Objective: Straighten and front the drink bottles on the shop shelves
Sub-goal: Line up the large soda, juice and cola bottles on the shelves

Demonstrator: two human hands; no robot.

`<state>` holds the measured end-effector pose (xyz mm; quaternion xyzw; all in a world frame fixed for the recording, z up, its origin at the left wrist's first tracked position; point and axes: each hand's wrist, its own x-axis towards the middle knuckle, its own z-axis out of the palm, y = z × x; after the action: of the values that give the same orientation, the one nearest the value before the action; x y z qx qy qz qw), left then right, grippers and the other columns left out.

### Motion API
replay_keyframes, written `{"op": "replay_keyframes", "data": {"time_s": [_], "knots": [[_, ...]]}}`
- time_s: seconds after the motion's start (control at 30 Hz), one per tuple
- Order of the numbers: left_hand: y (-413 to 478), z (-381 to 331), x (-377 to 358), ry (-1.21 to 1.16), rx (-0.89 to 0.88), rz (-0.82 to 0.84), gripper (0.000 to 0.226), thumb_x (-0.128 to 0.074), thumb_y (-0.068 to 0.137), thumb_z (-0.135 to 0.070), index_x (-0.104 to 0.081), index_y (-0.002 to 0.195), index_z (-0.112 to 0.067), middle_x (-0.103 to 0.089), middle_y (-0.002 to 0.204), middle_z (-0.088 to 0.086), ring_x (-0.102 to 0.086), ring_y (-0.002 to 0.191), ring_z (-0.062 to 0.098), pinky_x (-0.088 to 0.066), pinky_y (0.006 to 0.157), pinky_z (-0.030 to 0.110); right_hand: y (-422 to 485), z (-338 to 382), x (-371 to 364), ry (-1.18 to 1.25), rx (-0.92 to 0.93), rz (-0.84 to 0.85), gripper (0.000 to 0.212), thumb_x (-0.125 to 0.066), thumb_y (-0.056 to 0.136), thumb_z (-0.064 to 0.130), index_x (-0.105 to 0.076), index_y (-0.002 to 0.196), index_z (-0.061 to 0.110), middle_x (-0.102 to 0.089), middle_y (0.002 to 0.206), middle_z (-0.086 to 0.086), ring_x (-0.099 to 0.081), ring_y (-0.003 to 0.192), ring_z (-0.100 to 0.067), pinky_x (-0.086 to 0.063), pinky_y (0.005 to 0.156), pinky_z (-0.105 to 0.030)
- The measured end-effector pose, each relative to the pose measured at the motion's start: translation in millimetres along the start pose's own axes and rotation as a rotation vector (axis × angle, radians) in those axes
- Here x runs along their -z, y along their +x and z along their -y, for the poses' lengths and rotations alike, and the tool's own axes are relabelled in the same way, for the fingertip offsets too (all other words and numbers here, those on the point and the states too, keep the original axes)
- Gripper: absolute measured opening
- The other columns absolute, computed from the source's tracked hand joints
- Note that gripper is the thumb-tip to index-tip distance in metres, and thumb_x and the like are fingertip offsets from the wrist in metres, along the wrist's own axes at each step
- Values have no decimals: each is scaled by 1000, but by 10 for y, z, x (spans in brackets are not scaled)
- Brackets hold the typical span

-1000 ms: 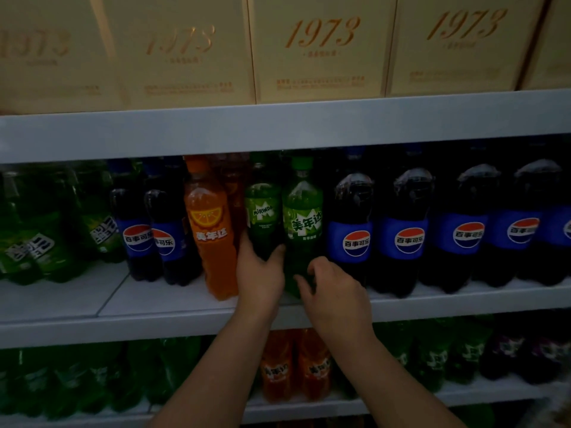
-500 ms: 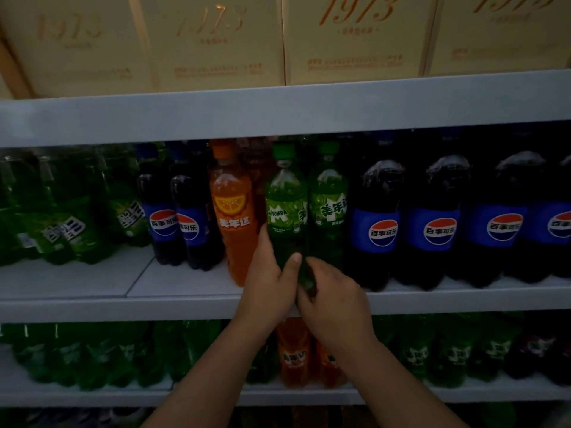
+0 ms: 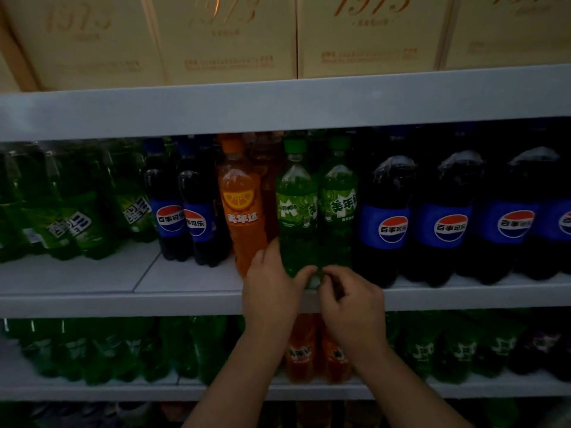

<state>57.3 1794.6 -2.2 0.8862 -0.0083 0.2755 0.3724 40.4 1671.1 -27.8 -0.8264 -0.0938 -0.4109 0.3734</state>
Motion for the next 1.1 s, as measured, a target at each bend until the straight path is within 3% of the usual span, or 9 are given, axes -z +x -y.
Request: {"op": "replay_keyframes", "data": {"time_s": [0.17, 0.33, 0.5, 0.67, 0.83, 0.9, 1.0, 1.07, 1.1], "knots": [[-48, 51, -16, -91, -74, 38, 60, -60, 92, -27, -35, 146, -21, -59, 110, -4, -55, 90, 9, -47, 75, 24, -26, -4, -9, 30, -11, -8, 15, -60, 80, 11, -72, 88, 7, -69, 75, 0, -61, 63, -9, -42, 61, -13], [-21, -51, -140, -229, -9, 79, 77, -75, 78, -33, -34, 142, -23, -52, 130, -4, -51, 118, 10, -48, 96, 34, -34, -4, 1, 85, -39, -7, 13, -58, 82, 11, -70, 87, 11, -65, 72, 4, -56, 61, -5, -40, 58, -12], [-15, -24, -175, -185, 9, -3, 66, -72, 83, -30, -38, 139, -22, -56, 126, -3, -55, 112, 11, -50, 90, 33, -63, 0, 25, 76, -29, -20, 19, -53, 84, 16, -70, 88, 9, -66, 72, 3, -55, 62, -4, -37, 62, -7], [76, 112, -69, -179, -70, 125, 61, -70, 84, -27, -37, 135, -33, -51, 109, -20, -47, 97, -3, -36, 76, 12, 3, -17, 80, 56, -53, -69, 14, -59, 79, 9, -70, 88, 7, -66, 73, 1, -54, 65, -2, -36, 64, -7], [88, 131, -12, -205, -91, 199, 70, -67, 86, -27, -27, 143, -34, -49, 118, -18, -46, 106, -1, -38, 88, 18, 22, 3, 73, 60, -56, -85, 15, -59, 78, 7, -70, 88, 6, -66, 73, 1, -53, 67, -1, -34, 66, 1], [33, 93, 0, -101, -68, 155, 68, -66, 87, -36, -30, 144, -28, -56, 119, -9, -54, 103, 8, -47, 86, 26, 15, 24, 47, 62, -44, -81, 16, -59, 78, 7, -70, 89, 5, -67, 74, 0, -54, 66, -2, -35, 65, -1], [-79, 104, 86, 187, -162, -116, 49, -62, 85, -53, -55, 123, -23, -67, 95, -4, -62, 79, 13, -50, 61, 26, -2, 58, 15, 65, -24, -77, 16, -58, 80, 10, -70, 90, 6, -68, 75, 0, -56, 65, -3, -37, 64, -6], [-72, 201, 222, 108, -194, -314, 36, -62, 82, -53, -60, 105, -26, -62, 85, -10, -60, 71, 6, -40, 58, 14, -11, 92, 2, 70, 7, -78, 21, -54, 83, 17, -71, 90, 7, -68, 77, 1, -57, 65, -5, -39, 63, -8], [-19, 277, 304, 8, -127, -346, 37, -60, 79, -54, -56, 106, -28, -57, 91, -13, -57, 77, 4, -38, 62, 13, -12, 116, -4, 73, 32, -79, 23, -52, 83, 19, -70, 90, 7, -67, 77, 1, -57, 64, -5, -39, 62, -9]]}}
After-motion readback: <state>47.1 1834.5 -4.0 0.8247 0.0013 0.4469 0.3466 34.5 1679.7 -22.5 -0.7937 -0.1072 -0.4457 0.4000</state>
